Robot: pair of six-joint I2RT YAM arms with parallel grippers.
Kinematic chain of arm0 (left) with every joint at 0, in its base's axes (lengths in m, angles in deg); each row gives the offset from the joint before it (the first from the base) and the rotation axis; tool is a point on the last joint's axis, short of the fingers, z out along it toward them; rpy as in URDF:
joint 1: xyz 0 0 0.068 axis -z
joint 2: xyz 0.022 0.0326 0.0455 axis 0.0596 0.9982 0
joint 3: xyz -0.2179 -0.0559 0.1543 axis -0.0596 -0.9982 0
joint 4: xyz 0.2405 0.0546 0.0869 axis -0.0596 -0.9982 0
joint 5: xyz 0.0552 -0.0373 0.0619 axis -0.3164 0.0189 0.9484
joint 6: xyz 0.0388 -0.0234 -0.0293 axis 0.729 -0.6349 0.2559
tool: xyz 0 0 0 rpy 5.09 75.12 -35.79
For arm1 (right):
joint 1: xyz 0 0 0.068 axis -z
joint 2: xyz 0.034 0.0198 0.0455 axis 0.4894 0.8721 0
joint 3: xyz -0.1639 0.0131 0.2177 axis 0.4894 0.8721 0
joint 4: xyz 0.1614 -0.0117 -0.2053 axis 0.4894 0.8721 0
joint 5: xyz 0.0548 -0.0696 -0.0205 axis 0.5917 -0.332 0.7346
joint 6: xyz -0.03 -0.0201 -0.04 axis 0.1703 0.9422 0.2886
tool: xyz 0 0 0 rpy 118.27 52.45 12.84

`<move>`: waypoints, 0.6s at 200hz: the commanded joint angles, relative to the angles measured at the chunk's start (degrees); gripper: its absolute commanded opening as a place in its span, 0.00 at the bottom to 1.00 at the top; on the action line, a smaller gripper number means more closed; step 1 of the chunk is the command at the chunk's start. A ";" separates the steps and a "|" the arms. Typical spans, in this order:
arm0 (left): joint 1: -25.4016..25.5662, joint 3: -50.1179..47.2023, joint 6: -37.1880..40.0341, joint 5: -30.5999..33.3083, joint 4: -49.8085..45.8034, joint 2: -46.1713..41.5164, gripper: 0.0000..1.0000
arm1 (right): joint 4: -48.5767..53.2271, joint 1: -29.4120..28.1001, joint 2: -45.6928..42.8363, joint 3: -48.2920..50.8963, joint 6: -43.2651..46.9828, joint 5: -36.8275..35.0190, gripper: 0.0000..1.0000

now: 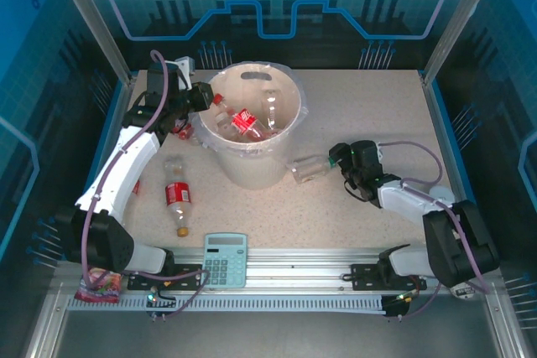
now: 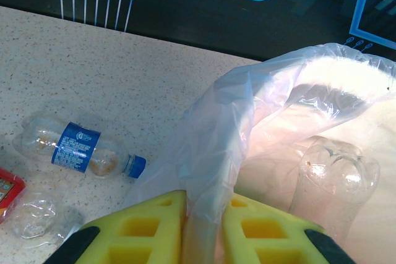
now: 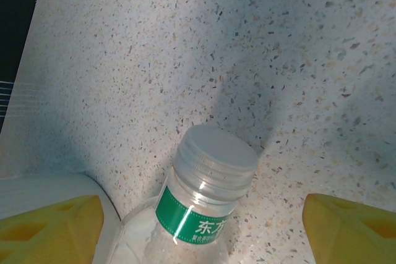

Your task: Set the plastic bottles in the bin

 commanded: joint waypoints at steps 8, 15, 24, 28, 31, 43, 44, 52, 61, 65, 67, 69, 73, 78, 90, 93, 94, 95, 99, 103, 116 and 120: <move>1.57 -1.25 1.38 -1.65 -3.56 1.98 0.20 | -5.18 -0.78 3.89 -0.21 -3.95 -0.27 0.85; 1.57 -1.24 1.37 -1.69 -3.58 2.06 0.20 | -5.56 -0.98 5.05 -0.57 -4.20 0.11 0.85; 1.56 -1.29 1.45 -1.60 -3.70 2.05 0.20 | -7.06 -1.50 6.38 -0.71 -4.70 0.26 0.84; 1.53 -1.26 1.45 -1.57 -3.66 2.02 0.20 | -7.66 -1.71 6.98 -0.79 -4.94 0.30 0.84; 1.56 -1.23 1.49 -1.49 -3.64 1.99 0.20 | -8.09 -1.86 7.37 -0.91 -5.12 0.28 0.84; 1.53 -1.24 1.54 -1.38 -3.66 1.93 0.20 | -9.03 -2.42 8.96 -1.23 -5.53 0.29 0.84; 1.50 -1.27 1.54 -1.34 -3.65 1.95 0.20 | -9.09 -2.48 9.06 -1.27 -5.54 0.30 0.84; 1.56 -1.23 1.63 -1.32 -3.70 1.88 0.20 | -9.45 -2.80 9.91 -1.53 -5.88 0.24 0.83; 1.54 -1.26 1.63 -1.29 -3.73 1.89 0.20 | -9.92 -3.18 10.83 -1.89 -6.04 0.05 0.83; 1.55 -1.27 1.63 -1.29 -3.73 1.89 0.20 | -10.03 -3.32 11.13 -2.07 -6.15 -0.08 0.83; 1.50 -1.27 1.67 -1.29 -3.77 1.91 0.20 | -10.11 -3.37 11.48 -2.14 -6.17 -0.05 0.83; 1.55 -1.29 1.66 -1.29 -3.74 1.89 0.20 | -10.19 -3.45 11.63 -2.18 -6.23 -0.16 0.83; 1.50 -1.24 1.73 -1.25 -3.73 1.89 0.20 | -10.29 -3.57 12.03 -2.39 -6.18 -0.17 0.83; 1.50 -1.27 1.73 -1.20 -3.74 1.89 0.20 | -10.50 -3.66 12.56 -2.52 -6.22 -0.22 0.83; 1.46 -1.21 1.72 -1.25 -3.76 1.89 0.20 | -11.16 -3.74 13.95 -2.94 -6.35 -0.21 0.82; 1.48 -1.25 1.72 -1.15 -3.78 1.89 0.20 | -11.29 -3.77 14.30 -3.02 -6.42 -0.14 0.82; 1.48 -1.28 1.72 -1.18 -3.75 1.89 0.20 | -11.37 -3.77 14.37 -3.09 -6.47 -0.14 0.82; 1.48 -1.24 1.72 -1.19 -3.74 1.89 0.20 | -11.45 -3.77 14.49 -3.08 -6.45 -0.14 0.82; 1.46 -1.27 1.77 -1.15 -3.76 1.88 0.20 | -11.67 -3.85 14.93 -3.17 -6.44 -0.05 0.82; 1.48 -1.28 1.80 -1.19 -3.78 1.81 0.20 | -11.90 -3.81 15.38 -3.16 -6.51 -0.06 0.81; 1.47 -1.16 1.89 -0.98 -3.82 1.80 0.20 | -12.83 -3.86 16.55 -3.12 -7.00 0.18 0.80; 1.48 -1.20 1.94 -0.95 -3.82 1.73 0.20 | -13.19 -3.86 16.98 -3.08 -7.09 0.26 0.79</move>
